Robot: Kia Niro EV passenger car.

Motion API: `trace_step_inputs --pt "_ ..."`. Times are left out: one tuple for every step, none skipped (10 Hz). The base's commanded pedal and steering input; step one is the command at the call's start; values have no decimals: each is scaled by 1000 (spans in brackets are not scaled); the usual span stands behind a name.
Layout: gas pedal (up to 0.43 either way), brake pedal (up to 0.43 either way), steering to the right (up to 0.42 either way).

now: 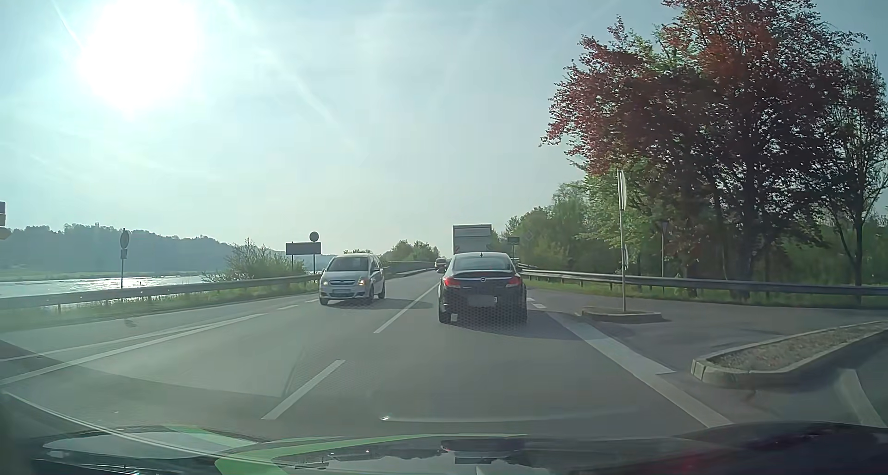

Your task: Follow the waypoints while adhering to traffic rules and regulations

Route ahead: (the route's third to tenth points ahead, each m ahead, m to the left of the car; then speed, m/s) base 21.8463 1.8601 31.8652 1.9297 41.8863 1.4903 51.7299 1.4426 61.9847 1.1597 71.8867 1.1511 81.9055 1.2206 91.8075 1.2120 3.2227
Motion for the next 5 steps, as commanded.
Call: trace_step_inputs --pt "98 0 0" --pt "98 0 -1" --pt "98 0 -1" --pt "98 0 -1" --pt "98 0 -2"
